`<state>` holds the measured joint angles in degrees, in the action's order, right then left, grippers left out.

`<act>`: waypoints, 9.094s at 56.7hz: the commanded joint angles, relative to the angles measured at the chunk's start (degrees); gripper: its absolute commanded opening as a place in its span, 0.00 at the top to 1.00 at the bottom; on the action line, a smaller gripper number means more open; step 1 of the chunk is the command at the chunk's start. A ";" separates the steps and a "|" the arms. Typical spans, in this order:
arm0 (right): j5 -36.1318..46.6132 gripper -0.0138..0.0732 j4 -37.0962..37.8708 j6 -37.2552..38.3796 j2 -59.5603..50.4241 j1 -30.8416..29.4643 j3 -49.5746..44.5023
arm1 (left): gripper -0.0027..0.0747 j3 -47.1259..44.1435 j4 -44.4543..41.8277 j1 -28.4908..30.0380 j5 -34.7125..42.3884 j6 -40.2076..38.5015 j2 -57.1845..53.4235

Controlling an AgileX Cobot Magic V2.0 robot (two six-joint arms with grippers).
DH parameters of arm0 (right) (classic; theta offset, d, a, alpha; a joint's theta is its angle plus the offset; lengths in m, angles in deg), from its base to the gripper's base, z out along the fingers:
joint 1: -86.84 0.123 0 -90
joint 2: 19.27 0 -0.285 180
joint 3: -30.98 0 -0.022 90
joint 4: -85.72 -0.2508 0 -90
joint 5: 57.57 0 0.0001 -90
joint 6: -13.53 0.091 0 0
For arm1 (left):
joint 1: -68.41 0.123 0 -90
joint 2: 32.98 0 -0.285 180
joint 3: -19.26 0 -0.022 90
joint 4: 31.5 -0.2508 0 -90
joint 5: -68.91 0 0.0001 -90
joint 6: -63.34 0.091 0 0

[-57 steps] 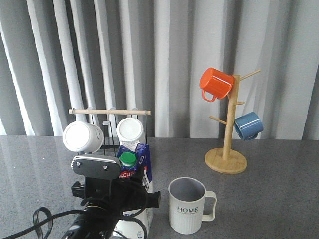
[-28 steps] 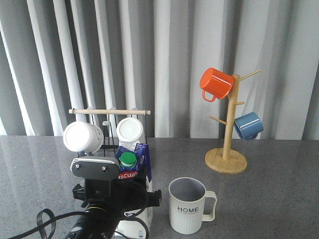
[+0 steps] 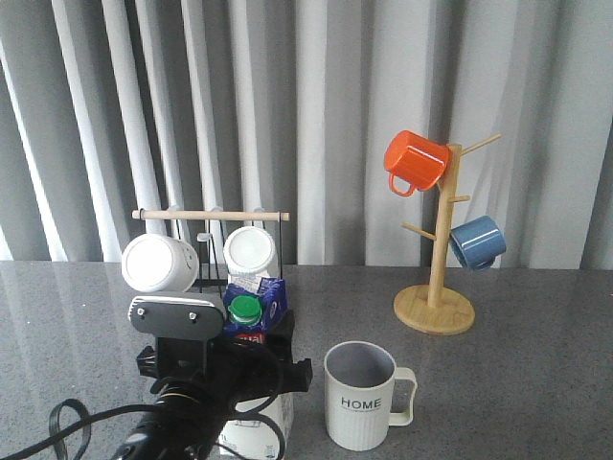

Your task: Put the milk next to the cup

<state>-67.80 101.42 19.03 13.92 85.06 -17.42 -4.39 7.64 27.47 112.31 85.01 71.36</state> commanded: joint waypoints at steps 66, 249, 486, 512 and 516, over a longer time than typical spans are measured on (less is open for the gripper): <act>4.06 0.85 0.70 -0.15 0.27 -0.34 1.52 | 0.98 -14.23 -0.89 -2.94 12.79 18.58 -32.81; 3.91 0.85 0.70 -0.15 0.27 -0.34 1.52 | 0.98 -54.09 -23.36 42.10 -56.46 18.58 -97.84; 9.25 0.85 -8.90 2.88 -26.73 2.84 -30.89 | 0.97 -54.09 -38.39 39.67 -46.10 -21.35 -97.78; 9.25 0.85 -8.90 2.88 -26.73 2.84 -30.89 | 0.97 -54.09 -38.39 39.67 -46.10 -21.35 -97.78; 9.25 0.85 -8.90 2.88 -26.73 2.84 -30.89 | 0.97 -54.09 -38.39 39.67 -46.10 -21.35 -97.78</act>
<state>-62.93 91.82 22.06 -12.08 87.86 -47.69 -59.39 -30.89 67.45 62.23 64.15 -25.92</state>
